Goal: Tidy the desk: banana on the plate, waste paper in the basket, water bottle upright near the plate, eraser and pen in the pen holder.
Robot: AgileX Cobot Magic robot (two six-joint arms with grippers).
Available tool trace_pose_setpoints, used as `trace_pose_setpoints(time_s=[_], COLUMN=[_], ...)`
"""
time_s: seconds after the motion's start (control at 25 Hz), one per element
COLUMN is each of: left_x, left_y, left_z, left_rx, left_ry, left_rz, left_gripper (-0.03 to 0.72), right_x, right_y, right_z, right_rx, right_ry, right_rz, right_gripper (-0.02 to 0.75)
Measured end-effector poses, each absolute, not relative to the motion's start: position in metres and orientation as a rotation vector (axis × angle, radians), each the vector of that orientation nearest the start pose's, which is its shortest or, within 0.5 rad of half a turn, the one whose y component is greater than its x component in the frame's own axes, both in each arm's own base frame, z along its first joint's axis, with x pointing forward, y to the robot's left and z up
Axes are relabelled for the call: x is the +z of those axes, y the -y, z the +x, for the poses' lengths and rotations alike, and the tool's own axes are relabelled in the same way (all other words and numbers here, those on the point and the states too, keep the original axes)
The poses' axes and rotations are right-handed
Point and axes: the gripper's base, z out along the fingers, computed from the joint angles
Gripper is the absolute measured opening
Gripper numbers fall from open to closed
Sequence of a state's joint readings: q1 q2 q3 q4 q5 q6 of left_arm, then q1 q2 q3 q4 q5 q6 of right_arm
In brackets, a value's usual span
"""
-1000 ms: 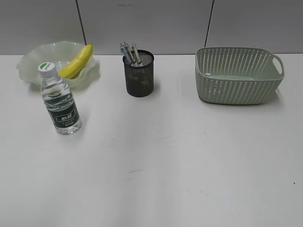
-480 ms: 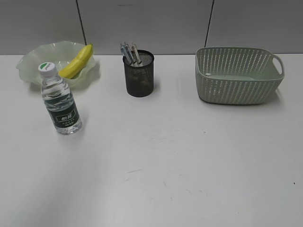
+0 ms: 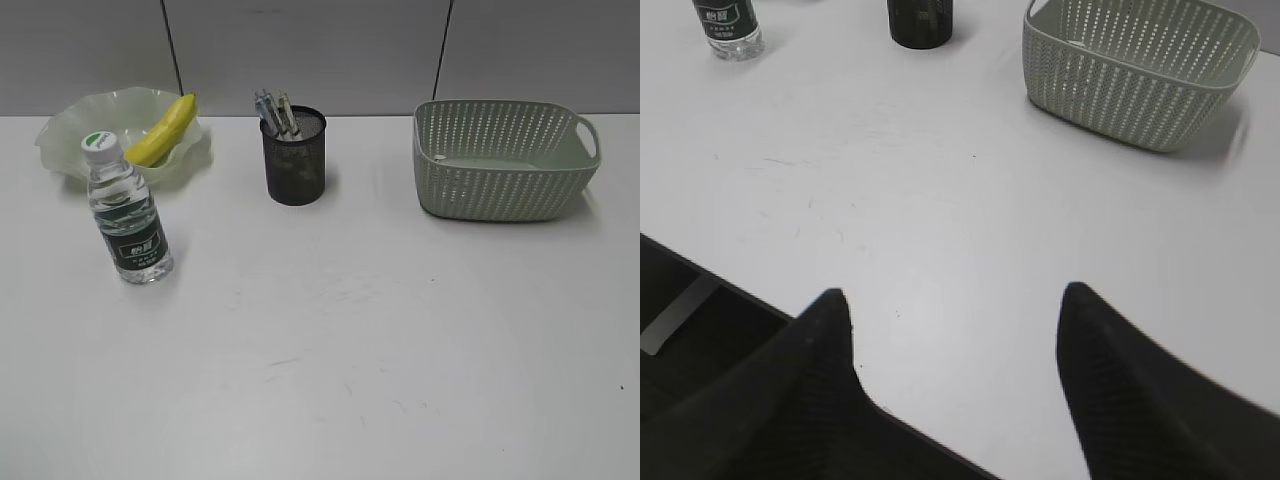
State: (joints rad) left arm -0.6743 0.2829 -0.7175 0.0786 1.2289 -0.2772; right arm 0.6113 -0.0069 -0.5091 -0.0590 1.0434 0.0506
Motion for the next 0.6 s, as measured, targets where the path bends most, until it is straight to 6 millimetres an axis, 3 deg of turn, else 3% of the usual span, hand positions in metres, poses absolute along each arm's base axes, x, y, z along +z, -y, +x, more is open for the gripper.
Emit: trace_pose_setpoints(time_s=[0.24, 0.6], left_x=[0.29, 0.29], left_y=[-0.016, -0.013], left_z=[-0.017, -0.014], left_rx=[-0.499, -0.47], left_ry=[-2.119, -2.035], left_rz=[0.482, 0.56], left_gripper=[0.403, 0.374], right_x=[0.281, 0.281], right_y=[0.007, 0.007], right_z=[-0.003, -0.002], right_rx=[0.351, 0.355], right_ry=[-1.949, -1.955], right_rz=[-0.558, -0.561], right_gripper=[0.509, 0.509])
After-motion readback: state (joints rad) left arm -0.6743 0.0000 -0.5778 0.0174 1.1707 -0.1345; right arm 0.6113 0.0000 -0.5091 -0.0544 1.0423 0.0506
